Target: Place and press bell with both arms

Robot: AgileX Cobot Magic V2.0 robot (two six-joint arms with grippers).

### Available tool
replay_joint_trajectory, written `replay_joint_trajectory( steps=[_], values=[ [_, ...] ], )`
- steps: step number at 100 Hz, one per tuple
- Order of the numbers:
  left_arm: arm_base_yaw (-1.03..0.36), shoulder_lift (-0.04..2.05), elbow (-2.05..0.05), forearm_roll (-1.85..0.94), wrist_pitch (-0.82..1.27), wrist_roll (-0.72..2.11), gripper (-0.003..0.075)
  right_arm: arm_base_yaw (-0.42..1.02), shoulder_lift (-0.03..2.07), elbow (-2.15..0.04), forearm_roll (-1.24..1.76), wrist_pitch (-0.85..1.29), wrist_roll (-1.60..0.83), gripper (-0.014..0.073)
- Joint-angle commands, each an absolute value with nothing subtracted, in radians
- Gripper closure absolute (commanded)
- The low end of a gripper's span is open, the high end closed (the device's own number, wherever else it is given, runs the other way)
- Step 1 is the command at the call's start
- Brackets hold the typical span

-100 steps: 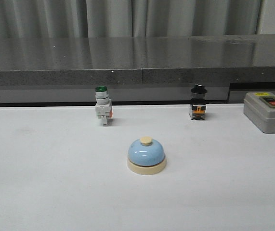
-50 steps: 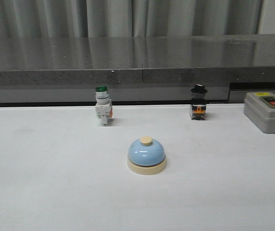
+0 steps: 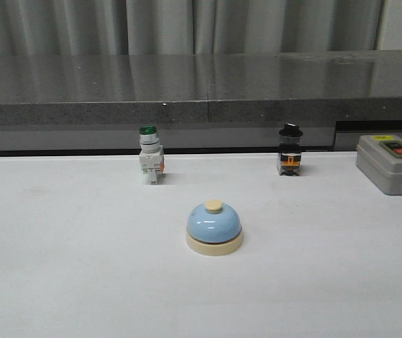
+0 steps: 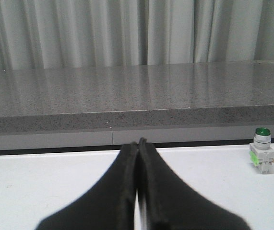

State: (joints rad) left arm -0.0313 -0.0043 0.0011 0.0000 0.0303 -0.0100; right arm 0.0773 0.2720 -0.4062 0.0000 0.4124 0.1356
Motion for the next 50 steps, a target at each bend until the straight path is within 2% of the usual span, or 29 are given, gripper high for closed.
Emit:
replay_joint_trajectory(
  steps=[1,20,50],
  values=[
    [-0.028,-0.035,0.043,-0.007,-0.059,-0.018,0.0741,0.071,0.380,-0.540,0.006,0.460,0.134,0.0654],
    [-0.028,-0.035,0.043,-0.007,-0.059,-0.018,0.0741,0.071,0.579,-0.710,0.054,0.583,0.134,0.0654],
    [-0.028,-0.035,0.043,-0.007,-0.059,-0.018,0.0741,0.087,0.761,-0.742,0.160,0.509,0.134,0.0654]
  ],
)
